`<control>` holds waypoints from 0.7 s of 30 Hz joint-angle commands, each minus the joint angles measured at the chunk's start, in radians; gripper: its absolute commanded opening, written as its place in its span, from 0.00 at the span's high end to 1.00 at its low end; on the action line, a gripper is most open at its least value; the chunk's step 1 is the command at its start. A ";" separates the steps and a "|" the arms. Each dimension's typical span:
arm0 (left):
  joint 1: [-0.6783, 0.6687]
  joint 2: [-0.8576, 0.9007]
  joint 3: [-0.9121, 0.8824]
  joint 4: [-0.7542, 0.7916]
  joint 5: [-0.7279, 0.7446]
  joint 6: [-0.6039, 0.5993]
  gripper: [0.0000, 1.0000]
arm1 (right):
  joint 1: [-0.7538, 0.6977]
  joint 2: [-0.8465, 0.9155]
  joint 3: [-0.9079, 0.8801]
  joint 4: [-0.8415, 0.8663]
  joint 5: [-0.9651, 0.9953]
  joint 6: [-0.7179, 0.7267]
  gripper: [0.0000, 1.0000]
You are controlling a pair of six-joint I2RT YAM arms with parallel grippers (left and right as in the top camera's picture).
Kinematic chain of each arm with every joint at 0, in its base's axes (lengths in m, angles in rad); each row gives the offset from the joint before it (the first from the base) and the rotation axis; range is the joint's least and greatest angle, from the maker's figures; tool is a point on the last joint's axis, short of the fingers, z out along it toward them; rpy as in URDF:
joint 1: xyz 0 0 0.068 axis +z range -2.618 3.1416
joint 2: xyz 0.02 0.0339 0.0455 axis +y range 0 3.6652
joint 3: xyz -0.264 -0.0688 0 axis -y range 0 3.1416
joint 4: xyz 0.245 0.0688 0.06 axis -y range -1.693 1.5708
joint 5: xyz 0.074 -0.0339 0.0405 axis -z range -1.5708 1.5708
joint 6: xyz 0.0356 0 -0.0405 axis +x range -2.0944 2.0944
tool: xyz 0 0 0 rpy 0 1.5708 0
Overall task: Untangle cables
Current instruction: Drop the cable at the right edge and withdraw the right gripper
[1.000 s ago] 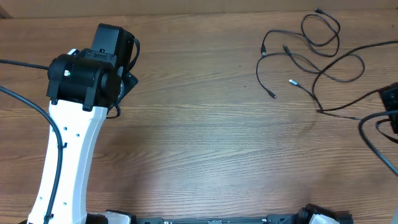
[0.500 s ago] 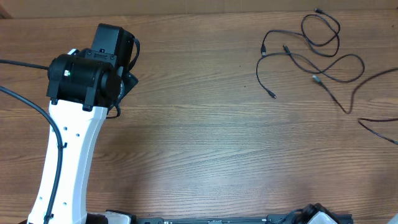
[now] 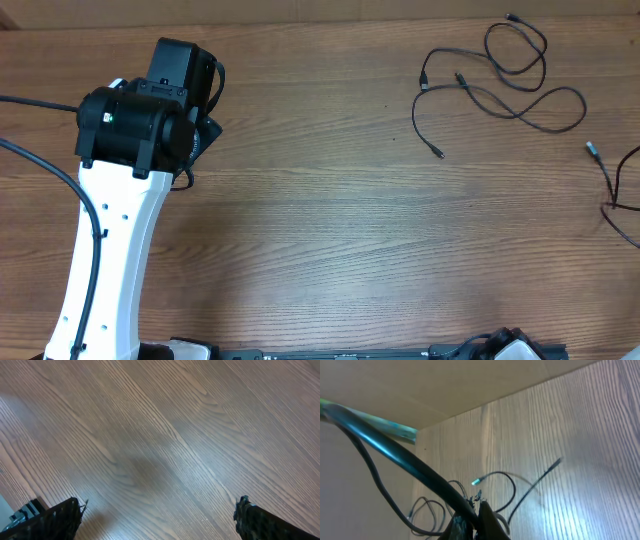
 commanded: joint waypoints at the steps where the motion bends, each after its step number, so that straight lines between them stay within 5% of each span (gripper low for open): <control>1: -0.001 0.005 -0.007 0.004 0.001 0.011 0.00 | -0.006 0.043 0.000 -0.027 0.000 0.019 0.96; 21: -0.001 0.005 -0.007 0.000 0.001 0.012 0.00 | 0.183 0.423 0.000 -0.148 -0.158 -0.186 0.96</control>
